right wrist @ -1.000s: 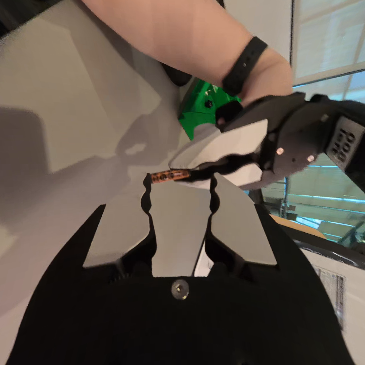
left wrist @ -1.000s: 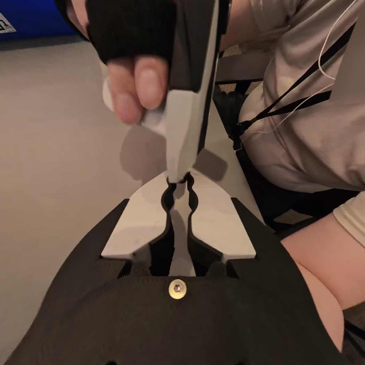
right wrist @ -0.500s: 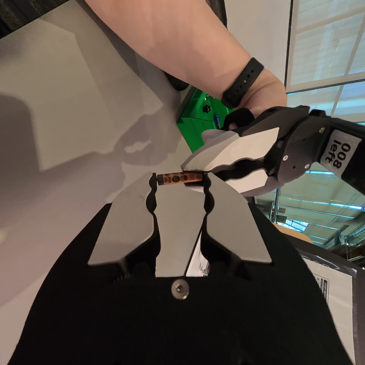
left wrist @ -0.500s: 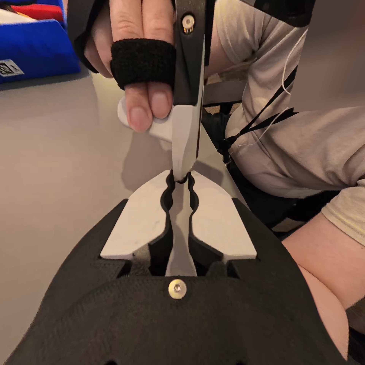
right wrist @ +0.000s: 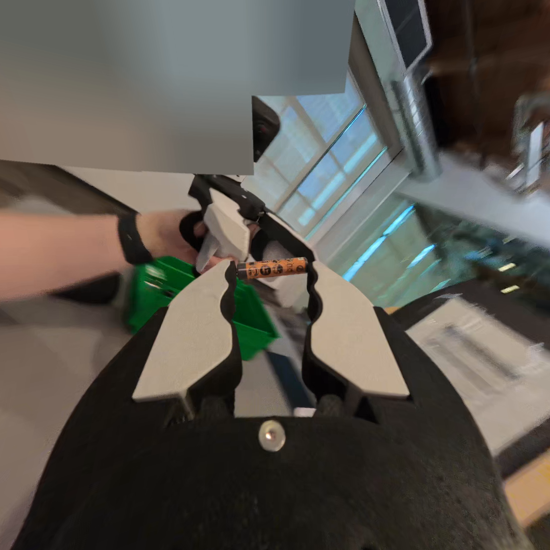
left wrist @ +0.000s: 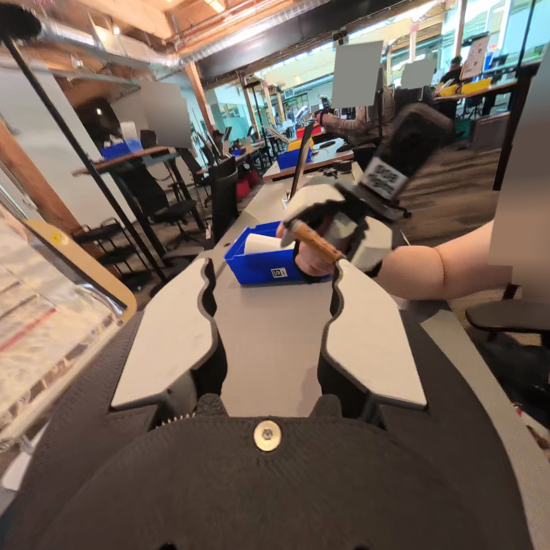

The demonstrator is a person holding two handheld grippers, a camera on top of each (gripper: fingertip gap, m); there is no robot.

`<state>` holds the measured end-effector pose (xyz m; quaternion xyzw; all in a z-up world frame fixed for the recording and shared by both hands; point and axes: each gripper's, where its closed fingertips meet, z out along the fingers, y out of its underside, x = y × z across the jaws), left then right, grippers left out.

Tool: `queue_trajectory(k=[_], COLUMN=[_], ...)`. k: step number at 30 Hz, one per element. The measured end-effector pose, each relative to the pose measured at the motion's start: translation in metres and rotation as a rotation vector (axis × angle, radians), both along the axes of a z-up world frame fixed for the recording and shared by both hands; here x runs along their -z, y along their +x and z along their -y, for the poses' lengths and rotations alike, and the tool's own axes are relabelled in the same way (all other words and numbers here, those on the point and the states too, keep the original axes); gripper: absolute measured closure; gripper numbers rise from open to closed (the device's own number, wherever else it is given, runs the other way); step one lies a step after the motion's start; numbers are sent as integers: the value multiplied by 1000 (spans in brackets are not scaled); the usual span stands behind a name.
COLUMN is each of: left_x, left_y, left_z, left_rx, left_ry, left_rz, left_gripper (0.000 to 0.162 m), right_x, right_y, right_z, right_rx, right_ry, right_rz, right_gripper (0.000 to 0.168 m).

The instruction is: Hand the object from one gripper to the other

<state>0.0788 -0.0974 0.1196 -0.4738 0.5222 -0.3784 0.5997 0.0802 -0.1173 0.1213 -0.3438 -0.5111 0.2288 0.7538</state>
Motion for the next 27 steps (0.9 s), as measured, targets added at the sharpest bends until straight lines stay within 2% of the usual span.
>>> queue_trajectory(k=[1, 3, 5, 7, 9, 13, 17, 21, 24, 27], left_x=[-1, -1, 4, -6, -11, -7, 4, 7, 5, -13], left_y=[0, 0, -1, -4, 3, 18, 22, 26, 28, 24], left_z=[5, 2, -2, -5, 7, 12, 8, 10, 9, 13], left_rx=[-6, -120, -257, -420, -439, -446, -440, -417, -375, -282], left_ry=[50, 186, 355, 579, 710, 714, 734, 771, 629, 343], left_rz=[-2, -49, -148, -156, -139, -179, -237, -229, -197, -45], left_gripper=[87, 87, 96, 120, 137, 128, 137, 152, 152, 152], right_x=[-2, -11, -21, -24, -21, -12, -2, -5, -11, -22], right_y=[0, 4, 11, 16, 15, 11, 3, 5, 14, 28], right_z=[0, 1, 1, 0, -2, 1, 8, 5, -3, -13], right_rx=[-68, -203, -336, -439, -502, -634, -707, -744, -740, -643], right_ry=[-121, -341, -538, -713, -852, -1050, -1130, -1147, -1069, -835], right_rz=[-32, -115, -194, -228, -217, -170, -96, -137, -180, -259], right_gripper=[121, 121, 122, 122, 122, 122, 122, 121, 118, 103])
